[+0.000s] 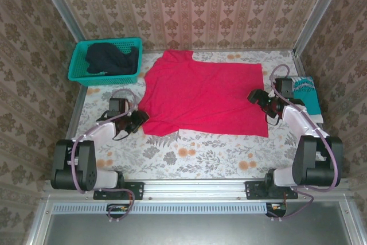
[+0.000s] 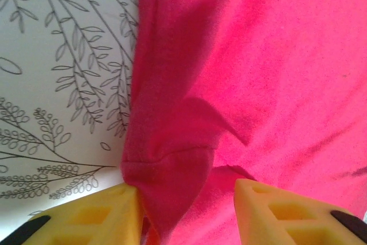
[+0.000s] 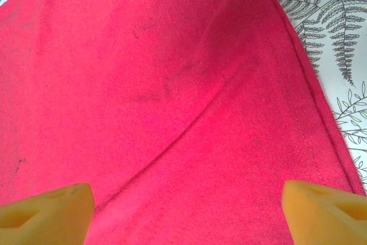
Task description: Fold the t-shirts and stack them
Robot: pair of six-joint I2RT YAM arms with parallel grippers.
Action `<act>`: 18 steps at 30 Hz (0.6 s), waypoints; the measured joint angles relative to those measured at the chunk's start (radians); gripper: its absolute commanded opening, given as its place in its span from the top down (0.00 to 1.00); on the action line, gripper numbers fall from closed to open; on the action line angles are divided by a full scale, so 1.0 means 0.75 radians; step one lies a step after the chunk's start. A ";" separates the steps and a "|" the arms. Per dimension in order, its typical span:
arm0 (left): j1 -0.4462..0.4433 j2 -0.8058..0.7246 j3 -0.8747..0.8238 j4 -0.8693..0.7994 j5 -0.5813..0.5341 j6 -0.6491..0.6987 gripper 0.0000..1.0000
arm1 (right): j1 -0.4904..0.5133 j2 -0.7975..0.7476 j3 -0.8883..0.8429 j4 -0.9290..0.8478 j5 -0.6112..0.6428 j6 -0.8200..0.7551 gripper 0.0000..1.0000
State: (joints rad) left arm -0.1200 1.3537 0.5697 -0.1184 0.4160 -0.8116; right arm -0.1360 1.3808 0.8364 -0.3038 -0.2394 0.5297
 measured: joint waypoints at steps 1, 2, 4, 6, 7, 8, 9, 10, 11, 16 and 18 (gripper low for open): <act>0.007 0.007 0.000 0.001 0.002 0.004 0.59 | 0.000 0.000 -0.003 -0.001 0.000 0.001 0.14; 0.015 0.012 0.000 0.001 0.004 0.005 0.59 | 0.000 0.000 -0.004 -0.001 0.000 0.001 0.14; 0.028 0.028 0.000 0.001 0.007 0.006 0.59 | 0.000 0.000 -0.004 -0.001 0.000 0.001 0.14; 0.041 0.048 0.000 0.001 0.010 0.006 0.58 | 0.000 0.000 -0.005 -0.001 0.000 0.001 0.14; 0.044 0.056 0.000 0.002 0.010 0.006 0.60 | 0.000 0.000 -0.006 -0.001 0.000 0.001 0.14; 0.050 0.062 0.000 0.002 0.011 0.006 0.64 | 0.000 -0.001 -0.008 -0.002 0.000 0.001 0.14; 0.052 0.067 0.000 0.003 0.011 0.008 0.67 | 0.000 -0.001 -0.010 -0.002 0.000 0.001 0.14; 0.057 0.070 0.000 0.005 0.012 0.012 0.69 | 0.000 -0.001 -0.011 -0.003 0.000 0.001 0.14; 0.058 0.072 0.000 0.010 0.014 0.013 0.71 | 0.000 -0.001 -0.012 -0.003 0.000 0.001 0.14; 0.065 0.077 0.000 0.039 0.036 0.009 0.88 | 0.000 -0.001 -0.013 -0.003 -0.001 0.001 0.14; 0.065 0.077 0.000 0.050 0.043 0.006 0.97 | 0.000 -0.001 -0.015 -0.002 -0.001 0.001 0.14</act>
State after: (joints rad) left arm -0.0711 1.4113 0.5697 -0.0811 0.4480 -0.8070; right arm -0.1360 1.3800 0.8253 -0.3054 -0.2398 0.5304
